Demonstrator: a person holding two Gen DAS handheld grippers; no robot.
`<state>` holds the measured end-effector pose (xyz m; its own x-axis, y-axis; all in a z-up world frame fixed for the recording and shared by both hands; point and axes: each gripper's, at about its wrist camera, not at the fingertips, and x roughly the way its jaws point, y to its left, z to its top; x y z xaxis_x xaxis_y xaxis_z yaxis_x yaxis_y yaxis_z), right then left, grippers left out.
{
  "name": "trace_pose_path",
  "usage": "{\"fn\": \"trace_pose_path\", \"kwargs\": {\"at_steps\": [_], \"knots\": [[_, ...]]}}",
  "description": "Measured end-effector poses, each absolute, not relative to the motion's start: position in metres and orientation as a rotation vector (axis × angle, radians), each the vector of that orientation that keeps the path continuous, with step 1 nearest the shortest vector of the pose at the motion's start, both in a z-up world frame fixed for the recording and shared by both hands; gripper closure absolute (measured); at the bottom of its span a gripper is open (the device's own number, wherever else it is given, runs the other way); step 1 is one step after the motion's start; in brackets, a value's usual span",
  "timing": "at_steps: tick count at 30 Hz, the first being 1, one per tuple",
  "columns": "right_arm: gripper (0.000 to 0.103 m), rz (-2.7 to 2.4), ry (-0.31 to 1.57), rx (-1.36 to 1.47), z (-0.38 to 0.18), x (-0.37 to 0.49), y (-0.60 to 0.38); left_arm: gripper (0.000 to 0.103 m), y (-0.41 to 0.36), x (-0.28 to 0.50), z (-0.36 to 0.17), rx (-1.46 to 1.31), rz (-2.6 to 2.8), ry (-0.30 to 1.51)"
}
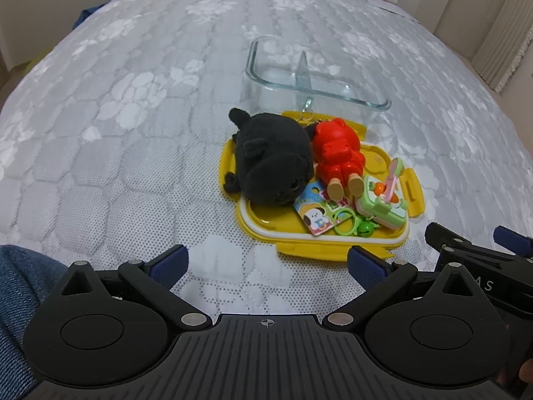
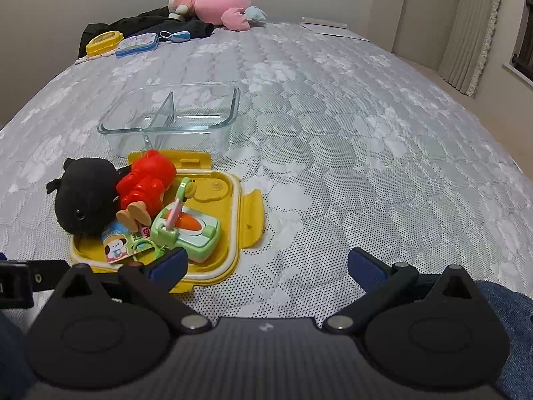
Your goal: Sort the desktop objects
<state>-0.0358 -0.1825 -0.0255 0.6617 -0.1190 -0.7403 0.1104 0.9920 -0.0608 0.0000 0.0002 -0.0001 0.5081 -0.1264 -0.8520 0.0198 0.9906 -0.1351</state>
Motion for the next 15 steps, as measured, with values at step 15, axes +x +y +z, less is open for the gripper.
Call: {"fn": "trace_pose_path", "kwargs": {"at_steps": [15], "knots": [[0.0,-0.124,0.849,-0.017,-0.0263,-0.0347,-0.1813,0.0,-0.0007,-0.0026,-0.0008,-0.107,-0.092,1.045]]}}
